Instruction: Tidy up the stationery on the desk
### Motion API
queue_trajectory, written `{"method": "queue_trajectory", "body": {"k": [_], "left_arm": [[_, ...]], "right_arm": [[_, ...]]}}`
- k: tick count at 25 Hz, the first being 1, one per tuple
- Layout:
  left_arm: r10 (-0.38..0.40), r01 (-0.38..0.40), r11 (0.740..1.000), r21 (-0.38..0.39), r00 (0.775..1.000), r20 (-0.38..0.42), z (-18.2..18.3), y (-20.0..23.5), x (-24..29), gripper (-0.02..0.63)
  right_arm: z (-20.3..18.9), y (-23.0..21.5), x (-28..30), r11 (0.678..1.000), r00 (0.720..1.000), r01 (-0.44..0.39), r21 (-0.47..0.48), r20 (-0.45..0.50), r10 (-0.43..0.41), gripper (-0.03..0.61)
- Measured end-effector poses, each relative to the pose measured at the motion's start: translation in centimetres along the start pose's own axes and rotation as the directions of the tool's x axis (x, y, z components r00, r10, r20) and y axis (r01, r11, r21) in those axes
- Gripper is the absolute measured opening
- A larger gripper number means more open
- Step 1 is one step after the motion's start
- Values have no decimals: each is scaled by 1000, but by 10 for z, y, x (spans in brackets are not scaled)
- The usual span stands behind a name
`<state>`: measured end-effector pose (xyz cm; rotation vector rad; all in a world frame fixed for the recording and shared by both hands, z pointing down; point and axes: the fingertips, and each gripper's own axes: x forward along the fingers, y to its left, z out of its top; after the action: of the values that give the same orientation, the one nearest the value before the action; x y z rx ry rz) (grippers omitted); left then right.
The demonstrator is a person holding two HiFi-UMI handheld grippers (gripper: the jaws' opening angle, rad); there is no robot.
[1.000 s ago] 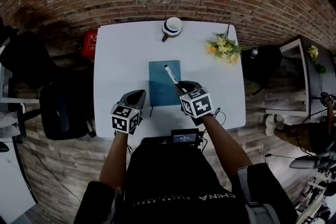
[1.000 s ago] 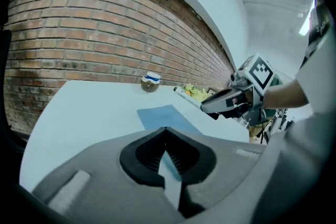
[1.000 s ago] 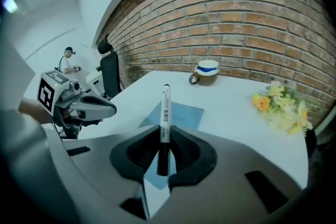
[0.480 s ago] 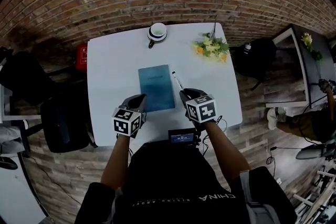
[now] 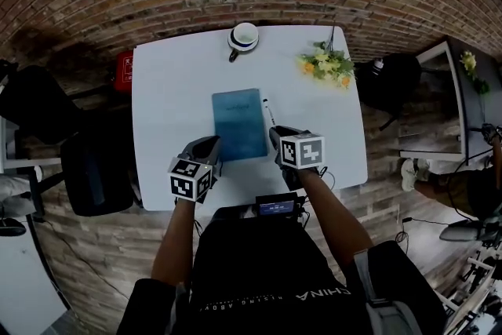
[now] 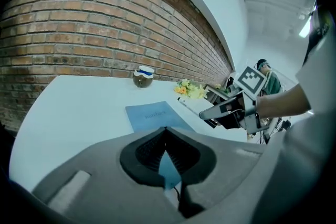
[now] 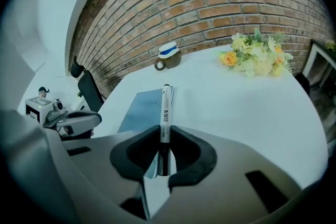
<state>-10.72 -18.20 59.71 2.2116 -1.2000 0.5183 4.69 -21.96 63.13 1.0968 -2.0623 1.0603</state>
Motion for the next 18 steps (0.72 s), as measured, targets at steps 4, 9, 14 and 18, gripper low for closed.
{"method": "queue_trajectory", "body": {"k": [4, 9, 14, 18], "left_arm": [[13, -13, 1000, -18, 1000, -12, -12, 5, -2, 12], [27, -29, 999, -43, 999, -40, -27, 7, -7, 12], [45, -49, 997, -62, 997, -64, -43, 11, -12, 12], [53, -57, 996, -66, 997, -64, -45, 15, -15, 12]], "right_arm": [[-7, -5, 15, 996, 1000, 13, 88, -25, -11, 71], [-13, -10, 27, 981, 999, 9, 194, -49, 0, 71], [-19, -10, 34, 971, 998, 1, 240, -64, 15, 72], [-23, -9, 37, 975, 998, 10, 224, -68, 5, 74]]}}
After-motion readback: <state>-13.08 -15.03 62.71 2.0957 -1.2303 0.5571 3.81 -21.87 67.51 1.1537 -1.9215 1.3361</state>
